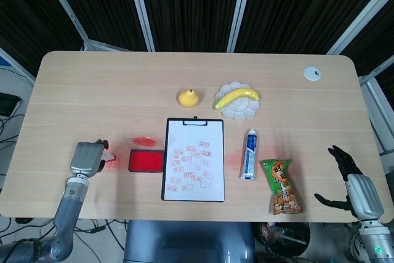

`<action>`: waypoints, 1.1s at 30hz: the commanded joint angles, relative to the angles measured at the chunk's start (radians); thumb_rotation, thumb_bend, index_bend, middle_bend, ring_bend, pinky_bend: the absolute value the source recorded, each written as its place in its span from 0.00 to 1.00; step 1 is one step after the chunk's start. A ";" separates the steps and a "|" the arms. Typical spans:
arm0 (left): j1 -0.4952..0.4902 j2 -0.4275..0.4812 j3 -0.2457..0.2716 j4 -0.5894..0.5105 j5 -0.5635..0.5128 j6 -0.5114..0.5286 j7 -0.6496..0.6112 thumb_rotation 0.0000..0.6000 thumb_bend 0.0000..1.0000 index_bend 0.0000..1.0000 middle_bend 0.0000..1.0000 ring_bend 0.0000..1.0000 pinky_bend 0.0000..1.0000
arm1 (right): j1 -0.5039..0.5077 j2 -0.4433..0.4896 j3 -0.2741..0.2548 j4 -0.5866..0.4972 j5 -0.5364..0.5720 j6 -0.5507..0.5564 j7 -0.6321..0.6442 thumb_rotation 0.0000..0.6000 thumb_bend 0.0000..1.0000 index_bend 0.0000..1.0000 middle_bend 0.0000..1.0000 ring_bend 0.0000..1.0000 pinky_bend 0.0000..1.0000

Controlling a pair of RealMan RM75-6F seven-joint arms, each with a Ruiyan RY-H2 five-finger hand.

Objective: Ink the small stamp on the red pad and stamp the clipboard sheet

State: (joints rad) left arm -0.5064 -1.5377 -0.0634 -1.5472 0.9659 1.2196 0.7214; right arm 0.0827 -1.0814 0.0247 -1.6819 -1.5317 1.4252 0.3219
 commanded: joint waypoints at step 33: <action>-0.020 -0.045 -0.025 0.030 -0.074 -0.009 0.073 1.00 0.32 0.43 0.46 0.85 0.97 | 0.000 0.003 -0.003 -0.002 -0.004 0.000 0.008 1.00 0.14 0.09 0.00 0.00 0.22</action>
State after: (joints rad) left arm -0.5264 -1.5819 -0.0880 -1.5178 0.8925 1.2108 0.7942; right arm 0.0831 -1.0787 0.0222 -1.6834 -1.5358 1.4251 0.3300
